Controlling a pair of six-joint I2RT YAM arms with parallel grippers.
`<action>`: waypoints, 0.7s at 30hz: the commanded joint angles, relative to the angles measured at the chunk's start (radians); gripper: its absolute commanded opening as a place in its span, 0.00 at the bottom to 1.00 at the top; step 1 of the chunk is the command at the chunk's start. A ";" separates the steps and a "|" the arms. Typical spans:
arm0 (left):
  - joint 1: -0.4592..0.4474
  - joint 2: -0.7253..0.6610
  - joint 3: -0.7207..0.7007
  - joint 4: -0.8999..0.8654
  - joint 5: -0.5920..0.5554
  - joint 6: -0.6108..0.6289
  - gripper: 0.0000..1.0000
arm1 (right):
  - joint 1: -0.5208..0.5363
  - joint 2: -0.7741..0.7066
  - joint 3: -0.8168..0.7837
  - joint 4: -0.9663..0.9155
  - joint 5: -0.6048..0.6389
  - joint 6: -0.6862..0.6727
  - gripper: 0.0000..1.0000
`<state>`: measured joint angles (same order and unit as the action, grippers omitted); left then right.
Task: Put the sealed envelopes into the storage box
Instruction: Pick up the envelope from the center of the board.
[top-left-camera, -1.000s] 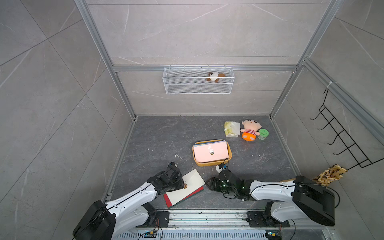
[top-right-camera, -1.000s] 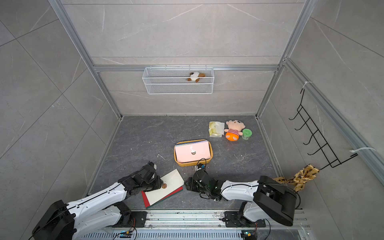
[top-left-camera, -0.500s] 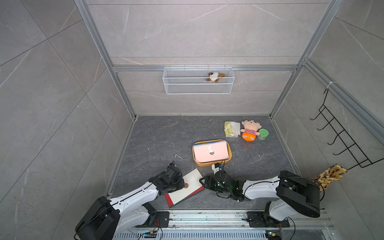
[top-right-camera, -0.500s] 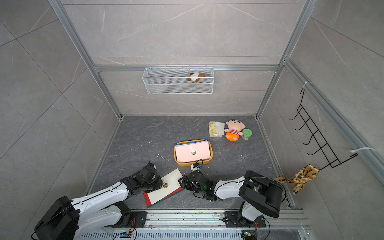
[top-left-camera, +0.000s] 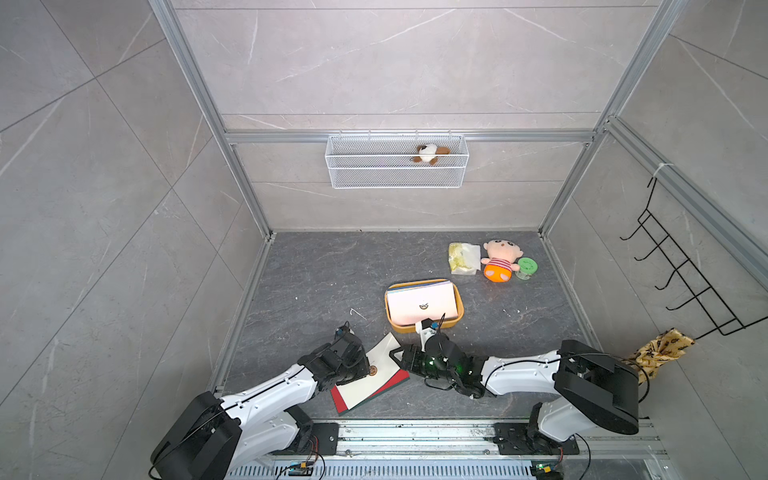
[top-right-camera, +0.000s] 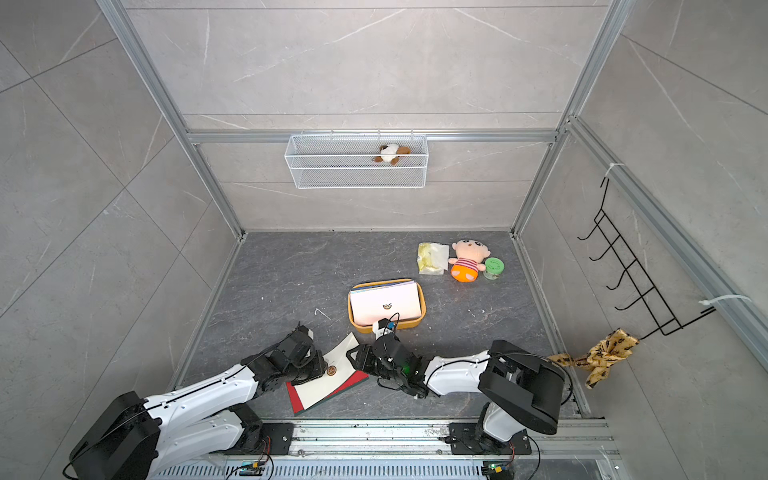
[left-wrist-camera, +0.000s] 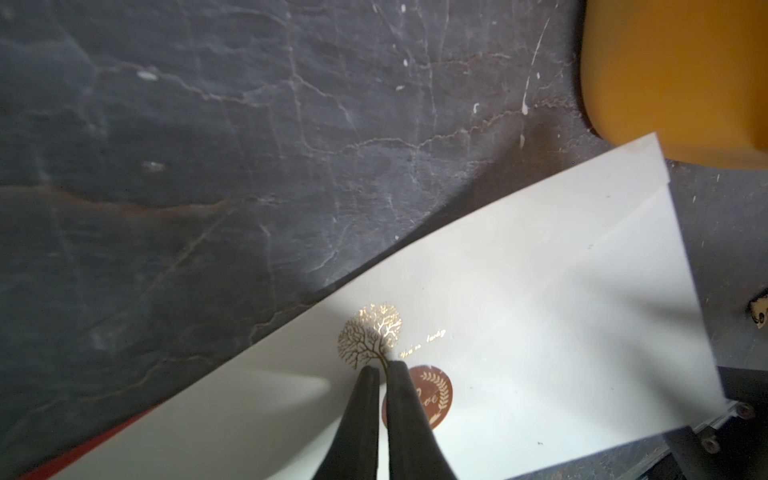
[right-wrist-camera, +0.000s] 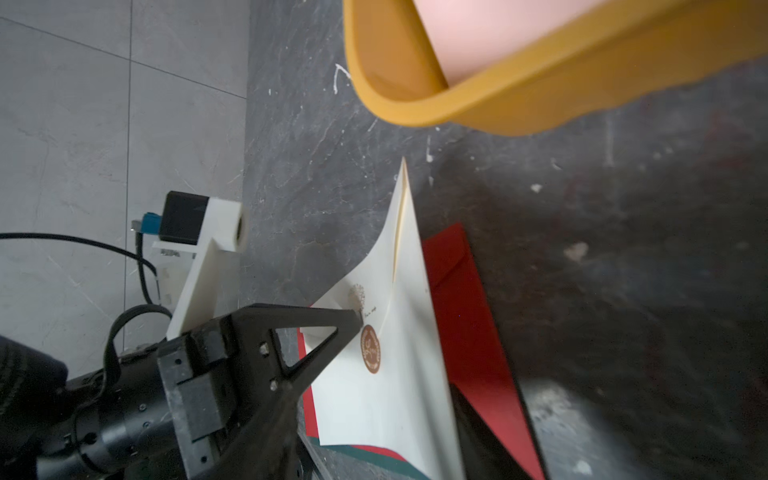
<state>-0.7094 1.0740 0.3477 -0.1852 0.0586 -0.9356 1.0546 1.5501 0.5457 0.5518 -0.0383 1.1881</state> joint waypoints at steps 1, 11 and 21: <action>-0.009 0.008 -0.027 -0.013 0.015 -0.009 0.13 | 0.004 0.045 0.031 0.054 -0.032 -0.005 0.46; -0.014 -0.144 0.031 -0.080 -0.033 0.015 0.41 | 0.005 -0.007 0.048 -0.021 -0.004 -0.104 0.06; -0.009 -0.340 0.263 -0.212 -0.227 0.236 0.73 | -0.081 -0.387 0.046 -0.226 -0.070 -0.488 0.00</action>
<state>-0.7193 0.7456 0.5503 -0.3714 -0.1150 -0.8383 1.0130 1.2430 0.5766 0.4061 -0.0685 0.8570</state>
